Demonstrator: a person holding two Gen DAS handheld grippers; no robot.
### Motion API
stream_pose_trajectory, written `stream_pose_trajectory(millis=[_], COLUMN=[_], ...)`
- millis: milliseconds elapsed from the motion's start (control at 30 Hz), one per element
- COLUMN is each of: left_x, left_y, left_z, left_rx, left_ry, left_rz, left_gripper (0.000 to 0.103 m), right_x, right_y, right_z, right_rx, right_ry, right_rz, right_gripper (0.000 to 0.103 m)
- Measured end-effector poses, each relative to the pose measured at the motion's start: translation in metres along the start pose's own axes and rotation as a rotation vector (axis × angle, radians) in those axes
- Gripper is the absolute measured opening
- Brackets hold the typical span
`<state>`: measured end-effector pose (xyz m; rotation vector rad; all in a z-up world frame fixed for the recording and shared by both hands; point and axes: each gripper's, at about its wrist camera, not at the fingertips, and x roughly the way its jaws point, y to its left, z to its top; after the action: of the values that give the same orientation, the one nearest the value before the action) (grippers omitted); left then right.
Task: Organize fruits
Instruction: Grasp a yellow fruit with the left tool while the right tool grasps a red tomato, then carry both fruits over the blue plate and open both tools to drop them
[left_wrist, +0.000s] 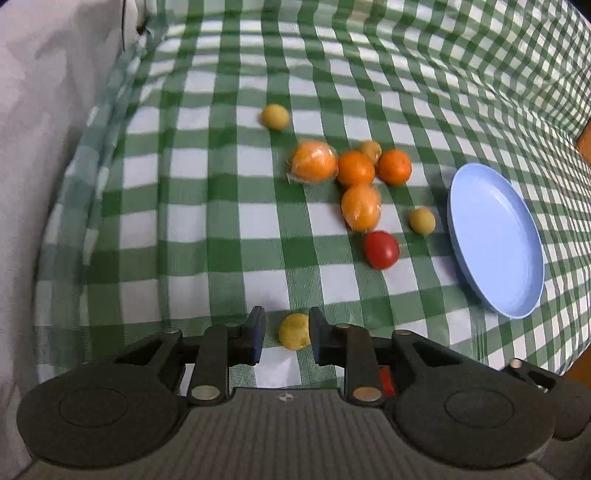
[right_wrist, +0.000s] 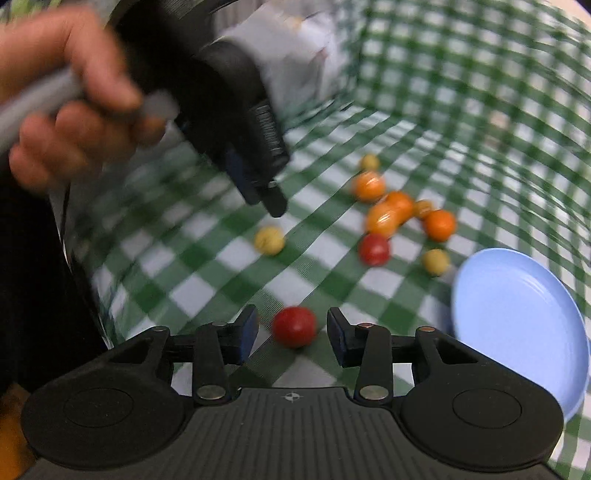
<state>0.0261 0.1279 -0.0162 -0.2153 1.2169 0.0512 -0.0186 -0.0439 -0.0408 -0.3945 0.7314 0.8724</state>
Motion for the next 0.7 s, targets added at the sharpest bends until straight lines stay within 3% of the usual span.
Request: stream_pose_trajectory(millis=[67,233,300,333,367,400,600,700], left_x=[0.009,0.017,0.022,0.023,0.025,0.026,0.016,0.008], left_y=[0.004,-0.007,-0.012,-0.015,-0.017,-0.018,-0.022,-0.034], left_z=[-0.002,-0.003,-0.005,-0.006,-0.007,-0.007,0.001,0.003], left_rx=[-0.006,0.052,0.097,0.119,0.139,0.148,0.124,0.157], left_ry=[0.016,0.032,0.062,0.066,0.066,0.059,-0.035,-0.107], left_rz=[-0.014,-0.020,0.004,0.019,0.029,0.034,0.017,0.060], left_gripper=[0.034,0.037,0.036,0.029,0.028,0.028,0.028,0.028], right_x=[0.010,0.028,0.033,0.035,0.036,0.036,0.025,0.008], right_y=[0.006,0.009,0.009,0.008,0.009,0.009,-0.010,-0.030], right_z=[0.000,0.004,0.003,0.003,0.002,0.003,0.014,0.026], right_rx=[-0.021,-0.045,-0.038,-0.036,-0.036,-0.038,0.022,0.067], right_ry=[0.020,0.078,0.096,0.097,0.098,0.100,0.067,0.030], right_rz=[0.000,-0.048,-0.044,-0.038,-0.032,-0.031,-0.081,-0.123], right_gripper=[0.052,0.051,0.047,0.045,0.038,0.032,0.032,0.032])
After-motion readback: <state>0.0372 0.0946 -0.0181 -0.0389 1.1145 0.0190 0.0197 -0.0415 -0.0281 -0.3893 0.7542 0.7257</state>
